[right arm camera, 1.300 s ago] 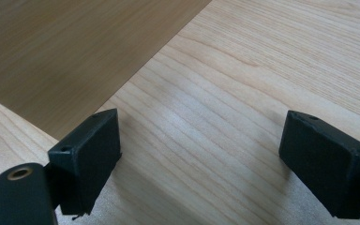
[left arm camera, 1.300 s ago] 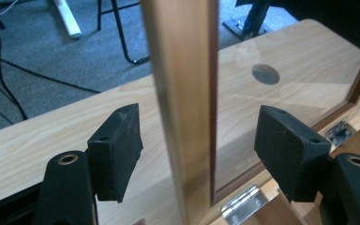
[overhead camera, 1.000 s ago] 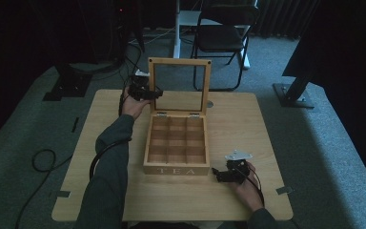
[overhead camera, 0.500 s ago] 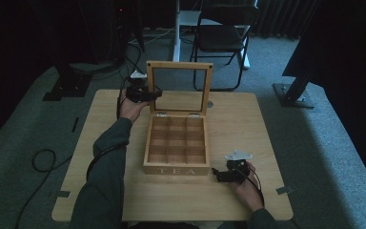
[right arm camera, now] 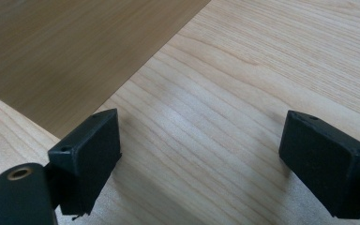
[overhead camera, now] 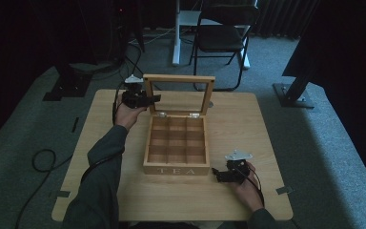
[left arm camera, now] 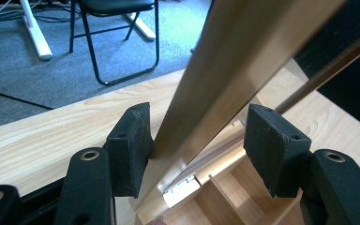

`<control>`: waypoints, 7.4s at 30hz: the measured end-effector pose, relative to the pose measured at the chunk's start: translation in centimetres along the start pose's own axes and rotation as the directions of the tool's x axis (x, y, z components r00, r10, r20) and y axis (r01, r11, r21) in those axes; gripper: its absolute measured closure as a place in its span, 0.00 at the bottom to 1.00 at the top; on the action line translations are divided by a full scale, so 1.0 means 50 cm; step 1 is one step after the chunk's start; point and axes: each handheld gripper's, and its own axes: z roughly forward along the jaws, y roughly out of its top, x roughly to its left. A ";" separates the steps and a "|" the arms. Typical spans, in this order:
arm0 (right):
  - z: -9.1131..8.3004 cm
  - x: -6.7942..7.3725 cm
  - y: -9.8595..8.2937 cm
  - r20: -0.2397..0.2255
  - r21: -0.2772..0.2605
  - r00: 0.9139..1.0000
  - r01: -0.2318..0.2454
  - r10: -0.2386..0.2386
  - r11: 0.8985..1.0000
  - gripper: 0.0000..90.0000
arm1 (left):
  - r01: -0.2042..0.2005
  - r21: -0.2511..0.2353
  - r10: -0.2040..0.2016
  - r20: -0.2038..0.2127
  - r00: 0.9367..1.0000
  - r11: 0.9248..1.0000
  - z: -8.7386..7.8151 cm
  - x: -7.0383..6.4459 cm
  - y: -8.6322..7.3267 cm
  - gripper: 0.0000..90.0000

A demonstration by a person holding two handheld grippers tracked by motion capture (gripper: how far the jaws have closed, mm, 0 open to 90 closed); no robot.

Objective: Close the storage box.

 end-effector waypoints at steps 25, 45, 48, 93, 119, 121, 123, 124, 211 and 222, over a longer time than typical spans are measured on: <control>0.000 0.000 0.000 0.000 0.000 1.000 0.001 -0.001 1.000 0.14 | 0.008 -0.081 -0.010 -0.028 1.000 0.997 -0.074 -0.023 0.012 0.46; 0.000 0.000 0.000 0.000 0.000 1.000 0.000 0.000 1.000 0.14 | -0.052 -0.029 0.051 -0.051 0.997 0.998 -0.112 -0.057 0.023 0.56; 0.000 0.000 0.000 0.000 0.000 1.000 0.001 -0.001 1.000 0.14 | -0.051 -0.037 0.049 -0.054 0.997 0.998 -0.117 -0.059 0.023 0.59; 0.000 0.000 0.000 0.001 -0.001 1.000 0.001 -0.001 1.000 0.14 | -0.030 -0.053 0.026 -0.067 0.997 0.998 -0.168 -0.108 -0.028 0.57; 0.000 0.000 0.000 0.001 -0.002 1.000 0.002 -0.002 1.000 0.14 | -0.021 -0.049 0.018 -0.054 0.998 0.999 -0.174 -0.127 -0.063 0.51; 0.000 0.000 0.000 0.001 -0.002 1.000 0.002 -0.002 1.000 0.14 | -0.020 -0.047 0.017 -0.052 0.998 0.999 -0.175 -0.128 -0.067 0.50; 0.000 0.000 0.000 0.001 -0.002 1.000 0.002 -0.002 1.000 0.14 | -0.018 -0.045 0.015 -0.052 0.999 0.999 -0.175 -0.129 -0.071 0.49; 0.000 0.000 0.000 0.001 -0.002 1.000 0.002 -0.002 1.000 0.14 | -0.018 -0.045 0.016 -0.053 0.998 0.999 -0.176 -0.130 -0.073 0.49; -0.001 0.003 -0.001 0.000 0.001 1.000 -0.005 0.005 1.000 0.14 | -0.002 -0.039 0.000 -0.038 0.999 0.999 -0.199 -0.163 -0.193 0.47; -0.001 0.003 -0.001 0.002 -0.002 1.000 -0.003 0.003 1.000 0.14 | 0.015 -0.037 -0.016 -0.028 0.999 0.999 -0.197 -0.166 -0.215 0.47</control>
